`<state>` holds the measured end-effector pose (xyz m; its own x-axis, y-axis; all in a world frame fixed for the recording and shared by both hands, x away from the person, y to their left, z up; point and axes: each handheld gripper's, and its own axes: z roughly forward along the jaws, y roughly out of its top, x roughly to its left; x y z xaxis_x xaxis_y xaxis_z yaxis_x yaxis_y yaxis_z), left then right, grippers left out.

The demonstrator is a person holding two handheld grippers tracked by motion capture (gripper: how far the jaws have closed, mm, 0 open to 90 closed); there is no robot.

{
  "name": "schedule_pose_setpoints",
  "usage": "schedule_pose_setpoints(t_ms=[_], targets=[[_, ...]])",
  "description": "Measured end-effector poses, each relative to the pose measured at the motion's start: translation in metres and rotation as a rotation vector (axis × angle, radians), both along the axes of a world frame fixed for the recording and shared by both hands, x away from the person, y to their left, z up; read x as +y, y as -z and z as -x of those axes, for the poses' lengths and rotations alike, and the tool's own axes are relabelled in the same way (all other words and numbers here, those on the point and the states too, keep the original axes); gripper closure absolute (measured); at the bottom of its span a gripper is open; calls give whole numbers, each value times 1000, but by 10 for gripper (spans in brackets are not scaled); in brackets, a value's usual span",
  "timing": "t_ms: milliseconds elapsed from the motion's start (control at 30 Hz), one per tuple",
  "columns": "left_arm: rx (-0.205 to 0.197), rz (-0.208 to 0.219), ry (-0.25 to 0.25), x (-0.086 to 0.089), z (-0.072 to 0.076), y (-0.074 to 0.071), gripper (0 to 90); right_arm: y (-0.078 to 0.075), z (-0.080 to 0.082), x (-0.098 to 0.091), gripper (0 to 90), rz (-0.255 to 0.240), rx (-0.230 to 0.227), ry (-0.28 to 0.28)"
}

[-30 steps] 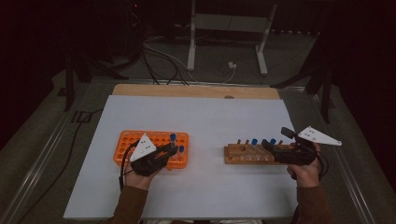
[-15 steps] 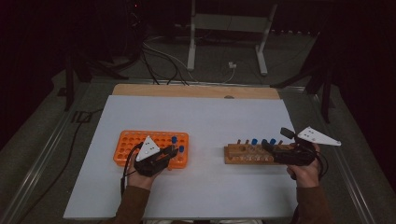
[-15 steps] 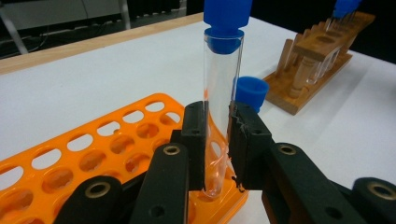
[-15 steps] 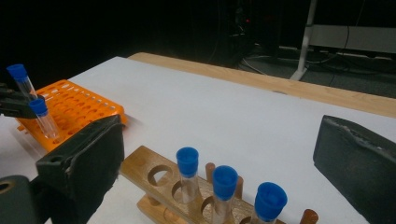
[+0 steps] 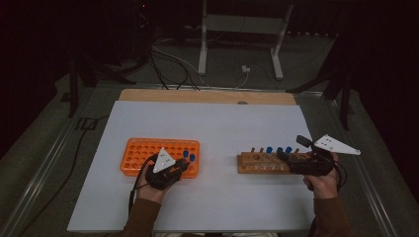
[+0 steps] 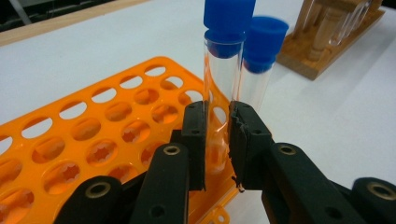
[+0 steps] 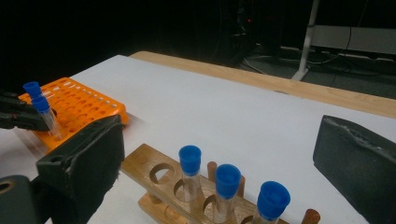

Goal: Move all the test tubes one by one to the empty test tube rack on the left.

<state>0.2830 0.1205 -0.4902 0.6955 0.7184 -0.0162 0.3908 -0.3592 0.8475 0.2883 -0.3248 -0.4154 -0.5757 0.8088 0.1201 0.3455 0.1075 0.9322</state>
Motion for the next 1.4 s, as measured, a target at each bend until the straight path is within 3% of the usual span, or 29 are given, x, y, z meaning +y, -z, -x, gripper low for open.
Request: schedule_pose_setpoints(t_ms=[267,900,1100,1167,1400], targets=[[20,-15,-9,1,2,3,780,1,1,1,24,1,0,-5],[37,1,-21,2,2,3,764,2,0,3,25,4,3,-13],[-3,39,-27,5,4,-3,721,3,0,1,25,1,4,-13],[3,30,-21,6,4,-3,768,3,0,2,25,2,5,-14],[16,-17,-11,1,5,-1,776,4,0,3,25,6,7,-17]])
